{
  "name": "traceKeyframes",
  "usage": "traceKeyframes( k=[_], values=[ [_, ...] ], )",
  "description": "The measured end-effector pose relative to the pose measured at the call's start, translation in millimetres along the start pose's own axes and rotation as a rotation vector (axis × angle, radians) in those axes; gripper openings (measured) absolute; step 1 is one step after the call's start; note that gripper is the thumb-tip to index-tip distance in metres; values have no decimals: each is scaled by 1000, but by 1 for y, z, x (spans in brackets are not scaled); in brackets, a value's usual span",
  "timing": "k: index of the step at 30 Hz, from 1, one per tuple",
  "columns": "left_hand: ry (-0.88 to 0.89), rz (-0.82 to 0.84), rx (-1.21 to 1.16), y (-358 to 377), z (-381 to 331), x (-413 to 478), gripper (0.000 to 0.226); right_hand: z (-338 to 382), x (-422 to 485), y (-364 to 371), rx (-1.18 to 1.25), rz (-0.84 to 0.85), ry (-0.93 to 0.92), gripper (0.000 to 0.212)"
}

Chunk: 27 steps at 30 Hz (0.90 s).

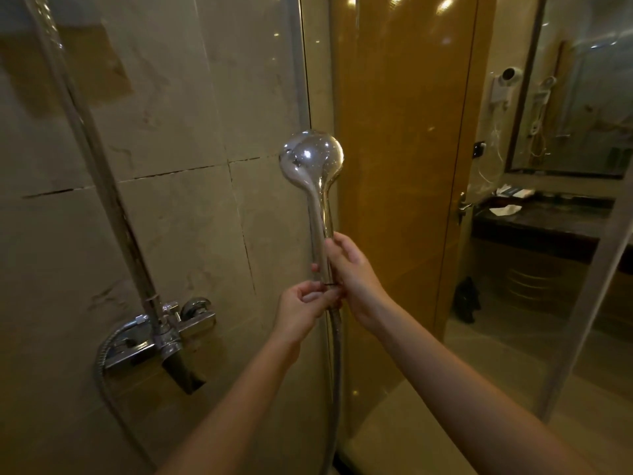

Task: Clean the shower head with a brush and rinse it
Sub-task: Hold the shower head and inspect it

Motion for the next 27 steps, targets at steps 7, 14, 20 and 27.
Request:
traceKeyframes(
  k=[7,14,20,27],
  values=[
    [20,-20,25,-4,-2,-3,20,5,-1,0,-62,-33,-37,61],
    [23,-11,73,-17,-4,-3,25,8,-3,-4,-64,-30,-68,62],
    [43,-2,56,-16,-11,-3,19,4,0,6,94,33,20,56],
    [76,-33,51,-10,-11,-5,20,6,4,3,-2,-27,-36,50]
  ],
)
Point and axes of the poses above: each hand's wrist, its own x-axis towards the middle knuckle, its own y-axis out of the palm, z = x × y, the point moved 10 cm from there along x, towards the middle knuckle, and after that the axes turned 6 degrees about -x, right-handed, at the moved point
